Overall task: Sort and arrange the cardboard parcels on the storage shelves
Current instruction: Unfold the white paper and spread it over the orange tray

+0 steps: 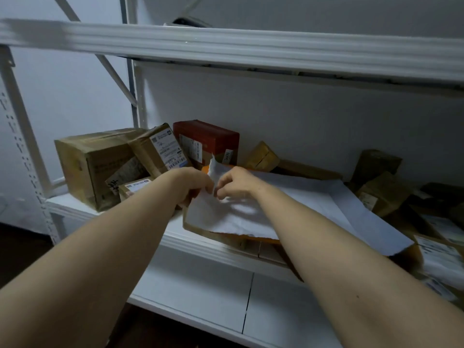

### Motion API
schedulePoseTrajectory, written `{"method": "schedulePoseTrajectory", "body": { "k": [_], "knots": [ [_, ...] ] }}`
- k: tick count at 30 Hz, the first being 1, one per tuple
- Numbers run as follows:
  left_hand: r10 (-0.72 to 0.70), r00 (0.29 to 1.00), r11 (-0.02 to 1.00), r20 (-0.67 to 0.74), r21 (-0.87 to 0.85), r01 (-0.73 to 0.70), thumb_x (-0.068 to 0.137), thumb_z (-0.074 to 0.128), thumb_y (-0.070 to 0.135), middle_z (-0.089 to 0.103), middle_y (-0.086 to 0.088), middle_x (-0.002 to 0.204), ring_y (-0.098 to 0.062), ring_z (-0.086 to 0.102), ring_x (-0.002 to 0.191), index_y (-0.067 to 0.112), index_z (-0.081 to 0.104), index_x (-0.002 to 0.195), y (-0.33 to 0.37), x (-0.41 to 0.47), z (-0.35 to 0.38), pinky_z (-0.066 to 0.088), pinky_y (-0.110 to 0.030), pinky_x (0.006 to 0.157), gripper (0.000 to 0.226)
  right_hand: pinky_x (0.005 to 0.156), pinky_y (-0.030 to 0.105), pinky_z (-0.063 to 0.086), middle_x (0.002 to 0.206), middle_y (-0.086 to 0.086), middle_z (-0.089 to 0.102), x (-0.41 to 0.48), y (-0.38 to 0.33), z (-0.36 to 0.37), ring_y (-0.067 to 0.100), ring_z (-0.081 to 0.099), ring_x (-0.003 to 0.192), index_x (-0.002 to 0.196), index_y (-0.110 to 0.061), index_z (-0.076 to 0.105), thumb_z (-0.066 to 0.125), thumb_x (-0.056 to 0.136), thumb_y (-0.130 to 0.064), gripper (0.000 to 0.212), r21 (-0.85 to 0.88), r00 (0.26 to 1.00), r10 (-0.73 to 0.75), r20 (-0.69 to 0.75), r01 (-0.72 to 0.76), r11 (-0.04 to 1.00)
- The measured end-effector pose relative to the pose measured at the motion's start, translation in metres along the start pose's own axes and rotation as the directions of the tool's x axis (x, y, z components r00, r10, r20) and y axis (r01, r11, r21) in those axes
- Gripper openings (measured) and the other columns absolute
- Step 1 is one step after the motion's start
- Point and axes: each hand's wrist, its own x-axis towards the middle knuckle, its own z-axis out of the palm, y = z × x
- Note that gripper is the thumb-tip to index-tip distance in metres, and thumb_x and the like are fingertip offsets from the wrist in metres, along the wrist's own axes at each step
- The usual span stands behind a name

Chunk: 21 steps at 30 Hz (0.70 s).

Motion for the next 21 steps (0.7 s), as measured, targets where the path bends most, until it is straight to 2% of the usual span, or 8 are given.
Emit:
{"method": "schedulePoseTrajectory", "body": {
  "k": [2,5,9,13,15,18,19,21],
  "knots": [
    [0.035,0.999,0.999,-0.034,0.037,-0.033,0.086,0.061,0.004,0.055,-0.016,0.083,-0.026,0.055,0.071,0.001,0.052,0.09,-0.002,0.002,0.001,0.051,-0.034,0.065,0.011,0.07,0.018,0.048,0.097,-0.002,0.07,-0.009,0.001,-0.007,0.011,0.059,0.093,0.098,-0.012,0.077,0.075,0.079,-0.019,0.02,0.066,0.997,0.028,0.072,-0.033,0.997],
    [0.051,0.998,0.997,-0.045,0.054,-0.048,0.086,0.064,0.003,0.059,-0.02,0.094,-0.031,0.06,0.085,-0.004,0.053,0.107,-0.006,0.0,0.001,0.054,-0.039,0.08,0.024,0.1,0.032,0.044,0.125,-0.003,0.063,-0.012,0.006,0.001,0.016,0.054,0.116,0.114,-0.025,0.072,0.073,0.079,-0.038,0.038,0.016,0.97,0.133,0.203,-0.139,0.99],
    [0.071,0.996,0.997,-0.056,0.039,-0.069,0.089,0.063,0.009,0.056,-0.016,0.082,-0.029,0.058,0.082,-0.007,0.053,0.115,-0.008,-0.001,0.001,0.051,-0.036,0.078,0.032,0.108,0.041,0.037,0.128,-0.01,0.062,-0.014,0.007,0.017,0.016,0.052,0.121,0.111,-0.036,0.072,0.076,0.071,-0.04,0.041,0.018,0.974,0.084,0.209,-0.09,0.996],
    [0.08,0.996,0.996,-0.043,-0.04,-0.082,0.088,0.066,0.025,0.056,-0.013,0.082,-0.026,0.057,0.077,-0.003,0.053,0.118,-0.008,-0.006,0.002,0.047,-0.035,0.07,0.044,0.104,0.036,0.04,0.124,-0.008,0.061,-0.022,0.005,0.02,0.015,0.052,0.119,0.117,-0.027,0.069,0.079,0.073,-0.033,0.045,0.024,0.992,0.052,0.117,-0.055,0.998],
    [0.068,0.998,0.993,-0.004,-0.099,-0.068,0.086,0.068,0.032,0.057,-0.014,0.09,-0.027,0.057,0.084,0.0,0.051,0.121,-0.008,-0.009,0.001,0.048,-0.037,0.075,0.05,0.097,0.034,0.045,0.115,-0.005,0.06,-0.025,0.005,0.022,0.016,0.054,0.111,0.109,-0.023,0.068,0.081,0.072,-0.03,0.04,0.011,0.999,0.026,0.043,-0.027,1.0],
    [0.054,0.998,0.997,0.019,-0.055,-0.053,0.088,0.066,0.026,0.058,-0.017,0.102,-0.031,0.057,0.101,-0.001,0.048,0.126,-0.008,-0.011,0.003,0.048,-0.037,0.082,0.051,0.089,0.035,0.05,0.103,-0.002,0.065,-0.029,0.003,0.026,0.017,0.059,0.099,0.099,-0.017,0.069,0.081,0.073,-0.029,0.031,0.022,0.999,0.036,0.027,-0.037,0.999],
    [0.059,0.998,0.997,0.021,-0.048,-0.058,0.09,0.064,0.023,0.058,-0.018,0.104,-0.032,0.057,0.103,-0.003,0.047,0.127,-0.008,-0.012,0.003,0.048,-0.037,0.082,0.048,0.087,0.035,0.05,0.098,-0.002,0.067,-0.03,0.003,0.026,0.018,0.061,0.096,0.095,-0.016,0.071,0.08,0.074,-0.029,0.027,0.088,0.998,0.054,-0.035,-0.051,0.995],
    [0.09,0.996,0.993,0.012,-0.071,-0.089,0.092,0.06,0.016,0.058,-0.018,0.096,-0.033,0.059,0.095,-0.005,0.049,0.125,-0.011,-0.011,0.002,0.049,-0.039,0.08,0.041,0.079,0.036,0.051,0.084,0.001,0.067,-0.033,0.005,0.021,0.02,0.063,0.089,0.082,-0.014,0.07,0.075,0.079,-0.031,0.017,0.253,0.961,0.143,-0.234,-0.082,0.964]
  ]
}}
